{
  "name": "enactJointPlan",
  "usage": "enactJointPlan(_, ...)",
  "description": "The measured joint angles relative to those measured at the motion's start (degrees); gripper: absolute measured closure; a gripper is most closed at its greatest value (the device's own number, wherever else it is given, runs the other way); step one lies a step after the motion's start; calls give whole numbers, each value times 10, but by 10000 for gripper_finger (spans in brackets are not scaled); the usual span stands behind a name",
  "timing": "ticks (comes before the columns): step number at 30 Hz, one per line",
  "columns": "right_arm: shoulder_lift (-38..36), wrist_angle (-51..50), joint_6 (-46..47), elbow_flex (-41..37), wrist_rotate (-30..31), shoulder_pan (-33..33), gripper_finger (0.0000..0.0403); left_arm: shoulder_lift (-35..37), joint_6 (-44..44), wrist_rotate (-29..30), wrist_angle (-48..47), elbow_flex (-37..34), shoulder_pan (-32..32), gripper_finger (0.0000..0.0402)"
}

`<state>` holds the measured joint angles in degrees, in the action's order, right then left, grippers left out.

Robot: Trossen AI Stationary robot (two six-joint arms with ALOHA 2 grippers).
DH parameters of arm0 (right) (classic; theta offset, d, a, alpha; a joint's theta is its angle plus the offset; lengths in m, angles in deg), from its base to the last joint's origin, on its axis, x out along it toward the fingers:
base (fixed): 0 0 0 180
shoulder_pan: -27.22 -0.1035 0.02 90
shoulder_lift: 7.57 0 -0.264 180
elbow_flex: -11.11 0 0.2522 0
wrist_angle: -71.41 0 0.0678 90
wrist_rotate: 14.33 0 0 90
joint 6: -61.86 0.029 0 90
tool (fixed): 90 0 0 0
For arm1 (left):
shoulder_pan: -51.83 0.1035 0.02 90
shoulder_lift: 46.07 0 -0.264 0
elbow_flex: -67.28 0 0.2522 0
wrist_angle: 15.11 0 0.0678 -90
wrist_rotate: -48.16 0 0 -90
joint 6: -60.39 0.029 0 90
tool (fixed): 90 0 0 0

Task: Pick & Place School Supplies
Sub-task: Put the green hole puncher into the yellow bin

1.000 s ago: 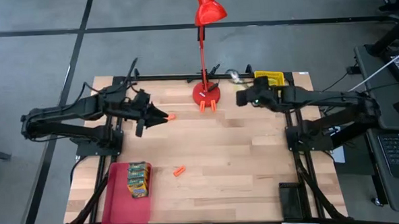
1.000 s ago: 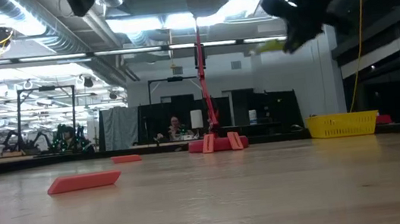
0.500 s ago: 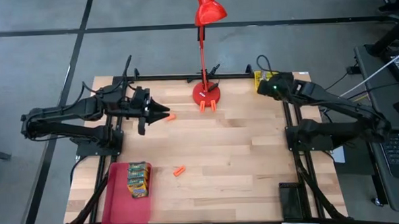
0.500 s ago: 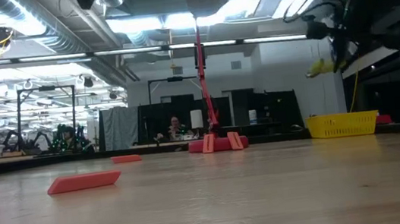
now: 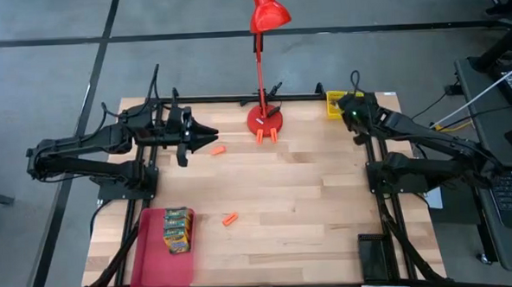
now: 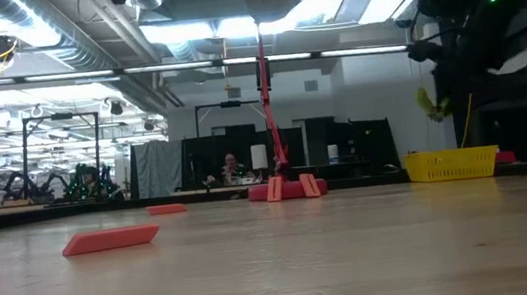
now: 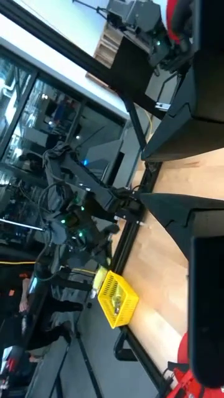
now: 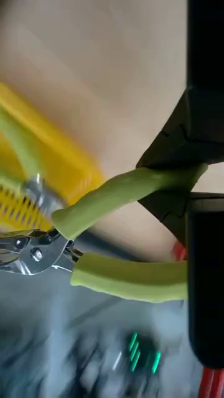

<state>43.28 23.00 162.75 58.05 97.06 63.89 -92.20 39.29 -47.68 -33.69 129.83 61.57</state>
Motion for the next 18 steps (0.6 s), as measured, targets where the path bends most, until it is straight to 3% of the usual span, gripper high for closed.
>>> enactJointPlan(5, 2, 74, 121, -20, 45, 1, 361, 0, -1, 0, 0, 0, 0, 315)
enactJointPlan(18, 23, 74, 127, -20, 15, 13, 361, 0, 3, 3, 0, 0, 0, 316)
